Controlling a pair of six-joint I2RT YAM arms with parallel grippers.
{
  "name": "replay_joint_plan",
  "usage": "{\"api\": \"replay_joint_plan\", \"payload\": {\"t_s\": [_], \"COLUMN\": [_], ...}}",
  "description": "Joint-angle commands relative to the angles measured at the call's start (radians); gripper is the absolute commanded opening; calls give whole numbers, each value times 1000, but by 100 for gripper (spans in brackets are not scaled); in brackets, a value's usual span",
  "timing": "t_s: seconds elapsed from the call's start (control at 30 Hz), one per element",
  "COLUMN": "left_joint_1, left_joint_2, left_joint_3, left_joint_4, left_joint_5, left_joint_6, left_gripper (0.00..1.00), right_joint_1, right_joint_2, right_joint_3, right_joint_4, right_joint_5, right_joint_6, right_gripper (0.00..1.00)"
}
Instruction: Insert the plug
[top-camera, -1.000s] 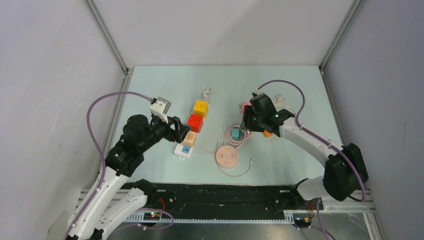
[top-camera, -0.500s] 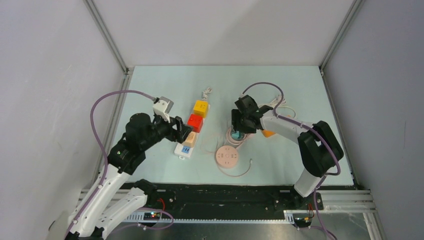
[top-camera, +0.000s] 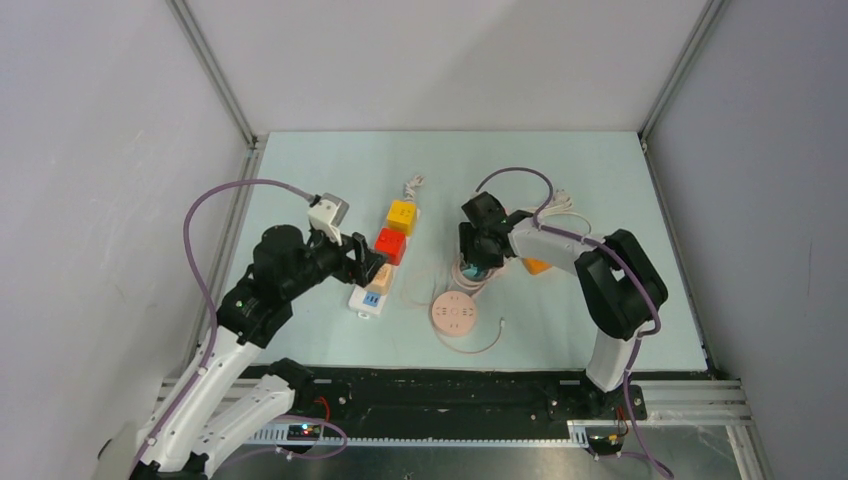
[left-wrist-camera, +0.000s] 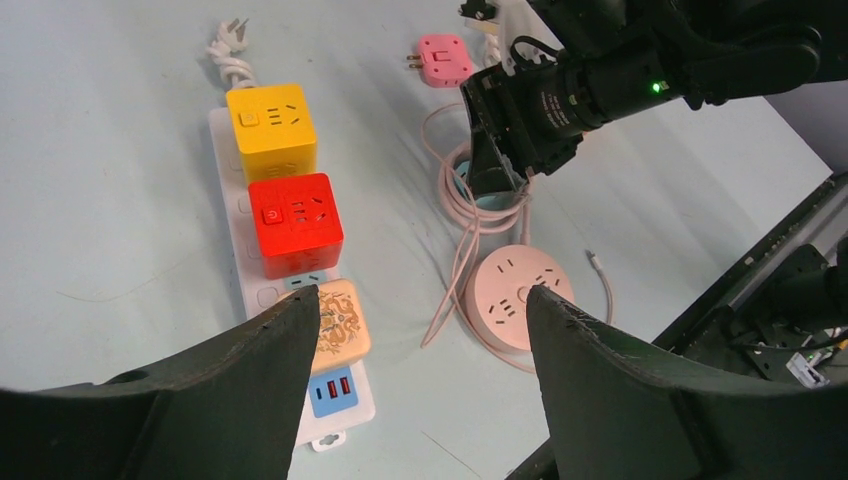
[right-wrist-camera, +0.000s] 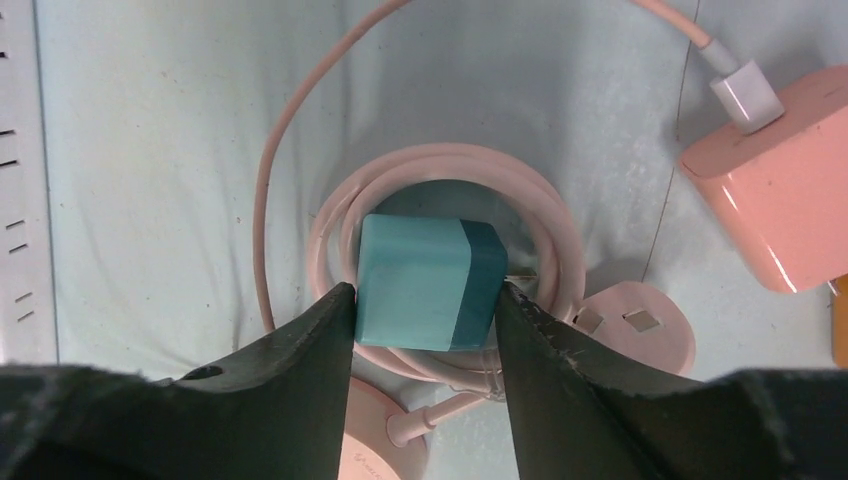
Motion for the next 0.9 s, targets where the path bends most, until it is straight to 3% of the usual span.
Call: {"api": "replay_joint_plan", "payload": {"t_s": [0.0,0.1,0.3,0.43,0.63,0.73,0.87], "left_joint_1": [5,5,4,5,4,-18,-72], "left_joint_2": [10,18,43,68,133,186,232], "left_joint_3": [2,4,20,36,66,78,85], "left_joint_4": [41,41,41,41,65,130,208], "left_joint_5": [30,44,106,120,165,227,185], "left_joint_6": [-17,-19,-44,-101,-299,-380,-475], "left_gripper": [80,80,81,80,80,80,81], "right_joint_1": [4,13,22,23,45,65,109], "right_joint_2": [25,-10,-177,-291,-467,-570,-679], "right_joint_3": [44,43,43,44,-29,-77,-166], "right_joint_4": [26,29,48,35,19,21,40], "right_joint_5": [23,52,65,32,-17,-61,-94], "right_joint_6": [-2,1,-19,-3,20,43,78], "right_gripper": [51,38,30,30,32,33,34]}}
